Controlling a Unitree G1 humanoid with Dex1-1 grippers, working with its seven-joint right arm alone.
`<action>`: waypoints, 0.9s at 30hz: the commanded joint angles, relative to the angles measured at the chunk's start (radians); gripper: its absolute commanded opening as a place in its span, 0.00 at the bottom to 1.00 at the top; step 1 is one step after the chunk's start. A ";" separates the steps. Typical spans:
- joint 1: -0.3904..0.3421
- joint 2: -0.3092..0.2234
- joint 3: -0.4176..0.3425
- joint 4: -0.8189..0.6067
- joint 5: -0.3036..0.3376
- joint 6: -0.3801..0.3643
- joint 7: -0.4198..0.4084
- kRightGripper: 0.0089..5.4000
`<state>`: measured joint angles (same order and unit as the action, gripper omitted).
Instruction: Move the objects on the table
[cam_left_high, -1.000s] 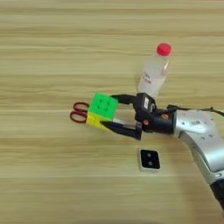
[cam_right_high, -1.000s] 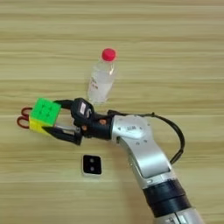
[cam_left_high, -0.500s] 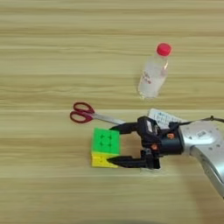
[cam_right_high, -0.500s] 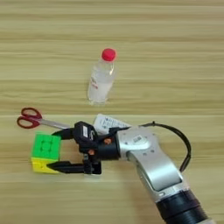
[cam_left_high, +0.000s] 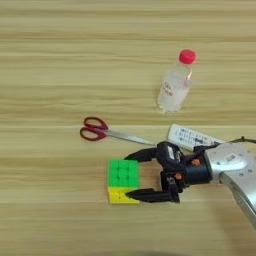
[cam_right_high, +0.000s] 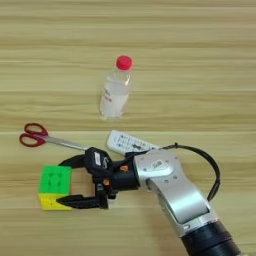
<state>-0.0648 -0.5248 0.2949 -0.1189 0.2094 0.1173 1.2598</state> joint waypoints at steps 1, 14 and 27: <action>-0.037 -0.020 -0.020 -0.032 0.005 -0.027 -0.022 0.79; -0.077 0.053 -0.113 -0.069 0.141 0.019 -0.065 0.99; -0.226 0.159 -0.194 0.109 0.024 -0.029 -0.364 0.99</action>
<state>-0.2150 -0.3528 0.1105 -0.0156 0.2808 0.1374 0.9576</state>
